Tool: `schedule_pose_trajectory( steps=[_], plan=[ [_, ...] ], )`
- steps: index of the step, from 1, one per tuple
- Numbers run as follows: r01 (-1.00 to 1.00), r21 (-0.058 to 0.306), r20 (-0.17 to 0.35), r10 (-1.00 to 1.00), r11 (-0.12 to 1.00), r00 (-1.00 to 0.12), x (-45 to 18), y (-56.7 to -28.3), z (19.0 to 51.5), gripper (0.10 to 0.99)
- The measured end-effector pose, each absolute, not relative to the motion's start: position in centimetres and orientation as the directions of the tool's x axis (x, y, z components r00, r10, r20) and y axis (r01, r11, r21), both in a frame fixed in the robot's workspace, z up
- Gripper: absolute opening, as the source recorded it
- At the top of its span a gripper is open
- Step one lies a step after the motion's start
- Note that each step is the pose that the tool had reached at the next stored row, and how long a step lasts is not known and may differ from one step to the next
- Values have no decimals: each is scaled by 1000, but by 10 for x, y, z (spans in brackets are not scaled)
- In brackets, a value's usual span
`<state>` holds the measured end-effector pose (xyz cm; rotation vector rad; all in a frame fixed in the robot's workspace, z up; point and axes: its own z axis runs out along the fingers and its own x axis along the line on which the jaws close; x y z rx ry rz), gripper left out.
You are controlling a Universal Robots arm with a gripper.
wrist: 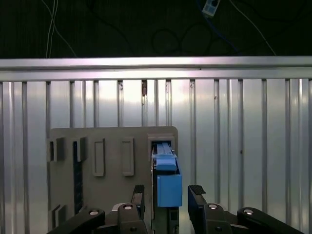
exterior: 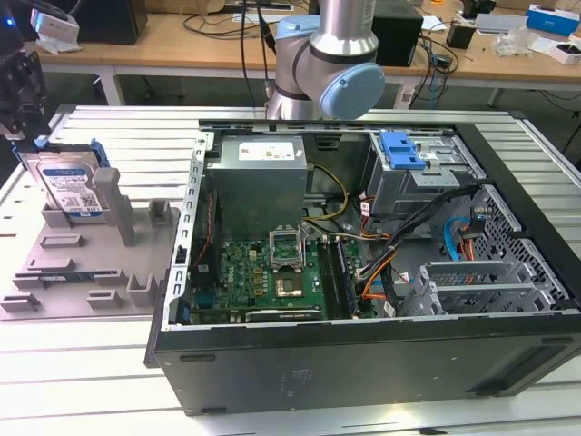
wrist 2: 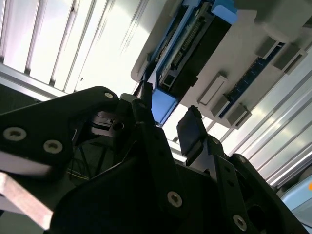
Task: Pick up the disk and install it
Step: 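Pick up the disk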
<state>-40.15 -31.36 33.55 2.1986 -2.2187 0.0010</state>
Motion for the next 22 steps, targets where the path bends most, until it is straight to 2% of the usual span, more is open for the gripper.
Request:
schedule_pose_trajectory(
  steps=[22],
  plan=[
    [-1000,29,13,-1000,-6,7,-401,-313,313,482]
  ],
)
